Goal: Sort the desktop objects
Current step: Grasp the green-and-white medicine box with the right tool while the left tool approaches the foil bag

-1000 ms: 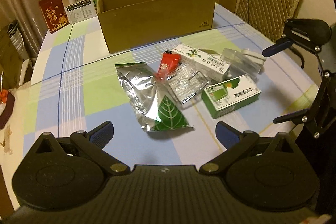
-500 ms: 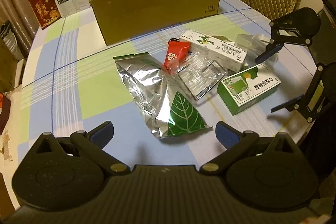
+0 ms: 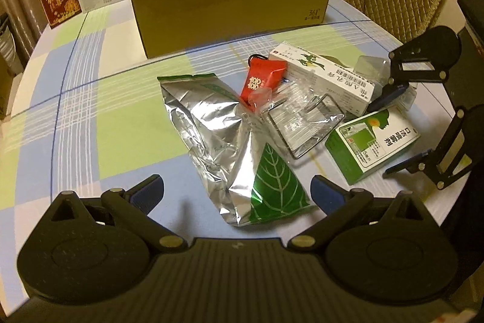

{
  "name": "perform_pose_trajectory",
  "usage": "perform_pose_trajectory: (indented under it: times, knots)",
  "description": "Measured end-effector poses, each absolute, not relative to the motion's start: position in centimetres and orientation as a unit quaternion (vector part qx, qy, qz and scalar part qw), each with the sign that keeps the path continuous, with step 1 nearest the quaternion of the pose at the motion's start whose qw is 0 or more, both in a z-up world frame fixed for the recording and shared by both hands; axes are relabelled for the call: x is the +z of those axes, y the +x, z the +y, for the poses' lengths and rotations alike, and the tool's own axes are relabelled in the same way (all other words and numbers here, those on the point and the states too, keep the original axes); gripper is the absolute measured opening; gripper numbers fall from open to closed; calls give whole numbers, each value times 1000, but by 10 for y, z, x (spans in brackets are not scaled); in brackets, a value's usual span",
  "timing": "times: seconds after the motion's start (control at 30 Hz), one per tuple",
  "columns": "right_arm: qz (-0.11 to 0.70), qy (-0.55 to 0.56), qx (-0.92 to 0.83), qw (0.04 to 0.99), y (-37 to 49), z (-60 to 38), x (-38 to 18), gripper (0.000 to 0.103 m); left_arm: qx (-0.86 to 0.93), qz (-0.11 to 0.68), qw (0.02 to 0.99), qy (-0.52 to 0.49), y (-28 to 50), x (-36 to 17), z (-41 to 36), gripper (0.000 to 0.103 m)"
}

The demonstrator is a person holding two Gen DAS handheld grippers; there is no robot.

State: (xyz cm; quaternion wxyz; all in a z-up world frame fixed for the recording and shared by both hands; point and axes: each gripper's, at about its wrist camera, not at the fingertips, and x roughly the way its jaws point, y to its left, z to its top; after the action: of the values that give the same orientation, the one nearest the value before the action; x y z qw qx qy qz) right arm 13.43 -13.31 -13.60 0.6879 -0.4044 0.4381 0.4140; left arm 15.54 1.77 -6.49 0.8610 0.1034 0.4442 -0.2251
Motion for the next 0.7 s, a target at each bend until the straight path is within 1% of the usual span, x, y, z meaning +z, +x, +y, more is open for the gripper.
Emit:
perform_pose_trajectory:
  times: [0.07,0.1,0.27,0.43,0.6,0.63,0.7]
  knots:
    - [441,-402,408,691,135,-133,-137,61,-224,447,860,99,157,-68,18,102]
    - [444,-396,405,694,136,-133,-137,60,-224,449,860,99,159,-69,18,102]
    - [459,-368,385,711,138,-133,-135,59,-218,459,856,93,168,-78,13,102]
    - [481,-315,355,737,138,-132,-129,57,-215,480,848,66,182,-84,10,102]
    - [492,-286,323,756,131,-130,-125,56,-205,498,840,71,195,-93,3,101]
    - [495,-278,316,760,132,-130,-124,56,-203,504,836,73,197,-95,2,100]
    - [498,-255,302,772,130,-132,-123,55,-207,513,830,70,198,-97,2,89]
